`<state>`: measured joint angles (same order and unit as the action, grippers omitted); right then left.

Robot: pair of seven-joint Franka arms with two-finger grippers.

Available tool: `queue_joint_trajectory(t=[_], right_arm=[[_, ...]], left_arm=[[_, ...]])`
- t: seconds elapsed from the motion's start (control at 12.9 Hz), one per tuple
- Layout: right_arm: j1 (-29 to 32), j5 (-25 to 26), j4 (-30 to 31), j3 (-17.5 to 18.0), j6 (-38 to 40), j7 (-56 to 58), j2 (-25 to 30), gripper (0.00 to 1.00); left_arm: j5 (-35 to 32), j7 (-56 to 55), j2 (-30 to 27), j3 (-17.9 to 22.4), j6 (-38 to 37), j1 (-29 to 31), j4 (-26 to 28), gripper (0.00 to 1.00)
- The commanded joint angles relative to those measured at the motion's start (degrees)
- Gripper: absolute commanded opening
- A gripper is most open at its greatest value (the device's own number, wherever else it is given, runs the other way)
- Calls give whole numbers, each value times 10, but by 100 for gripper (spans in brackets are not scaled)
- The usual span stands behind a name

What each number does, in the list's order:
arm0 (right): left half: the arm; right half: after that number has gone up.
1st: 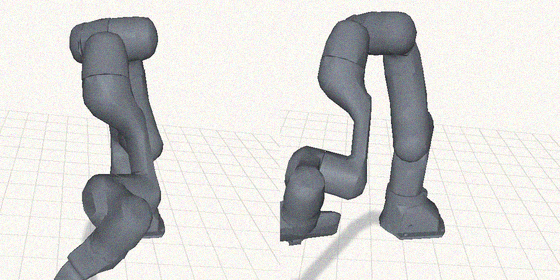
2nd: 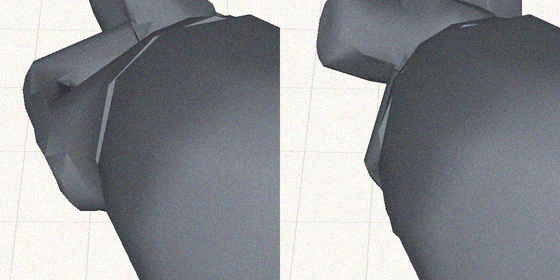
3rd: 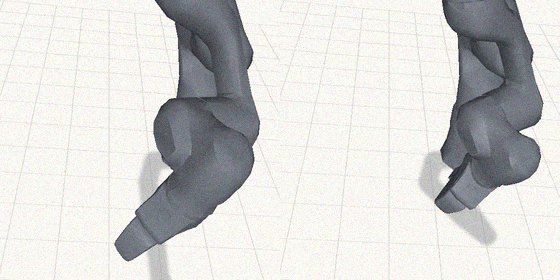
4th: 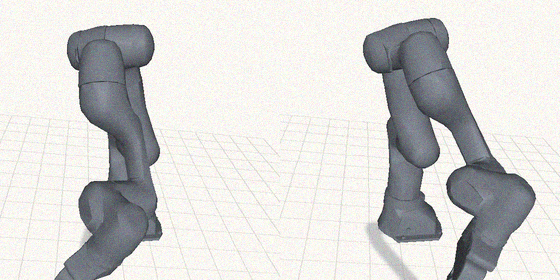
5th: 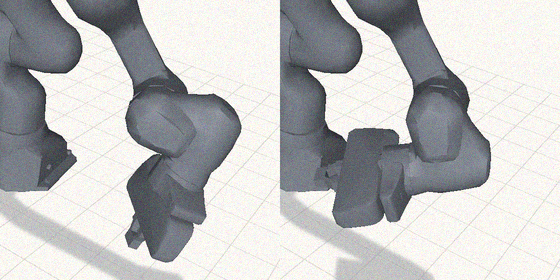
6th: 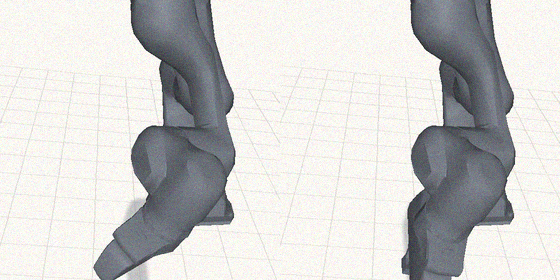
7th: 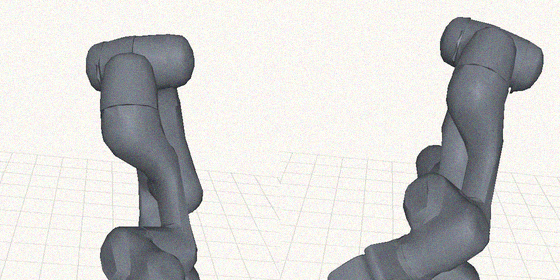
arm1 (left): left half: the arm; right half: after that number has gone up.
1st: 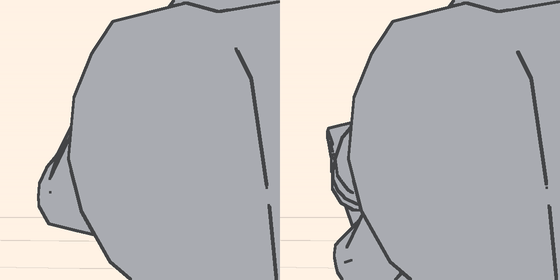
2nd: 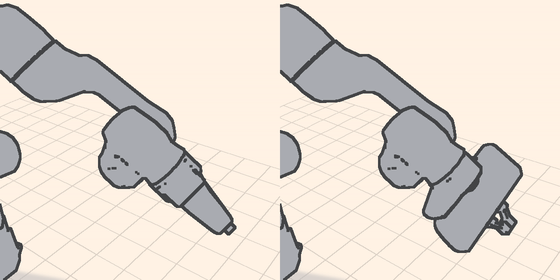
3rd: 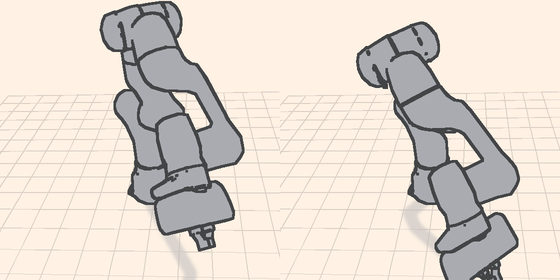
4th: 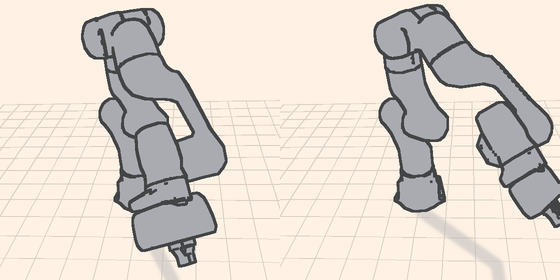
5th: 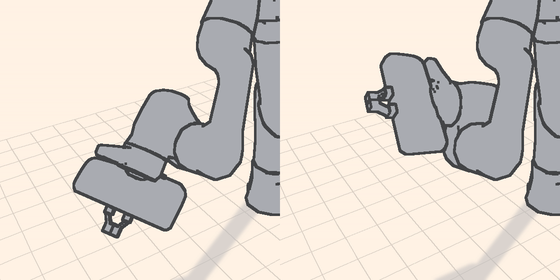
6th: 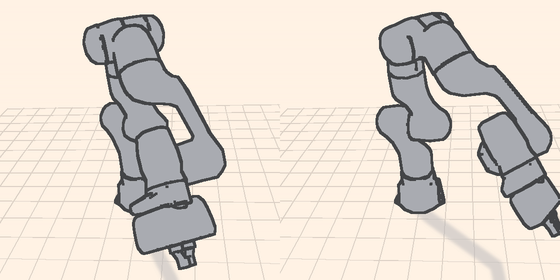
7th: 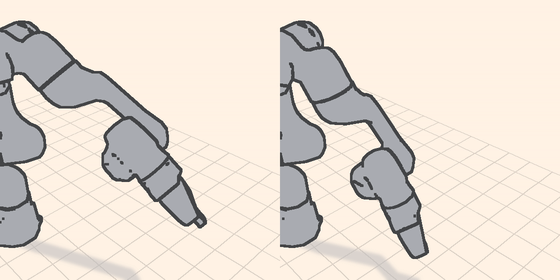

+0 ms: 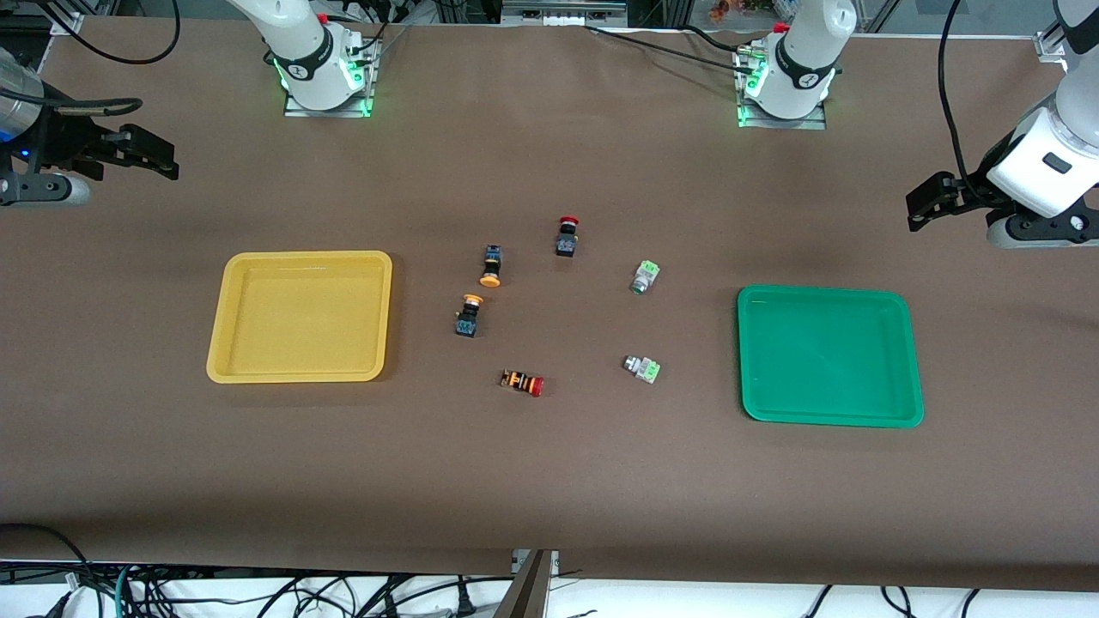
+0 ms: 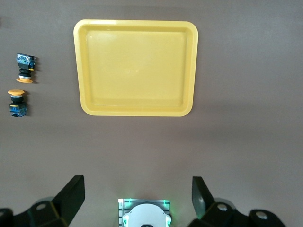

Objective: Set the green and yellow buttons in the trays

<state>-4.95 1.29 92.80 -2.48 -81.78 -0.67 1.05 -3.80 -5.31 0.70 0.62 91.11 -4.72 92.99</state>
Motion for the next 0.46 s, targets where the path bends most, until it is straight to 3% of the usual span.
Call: queue_joint_trajectory(t=[0.0,0.39], right_arm=[[-2,9,-4,2,7,8,1,100],[-4,11,-11,2,5,-1,-20,100]], left_arm=[[9,11,7,0,-11,3,-16,100],[9,7,7,0,-12,2,-16,100]])
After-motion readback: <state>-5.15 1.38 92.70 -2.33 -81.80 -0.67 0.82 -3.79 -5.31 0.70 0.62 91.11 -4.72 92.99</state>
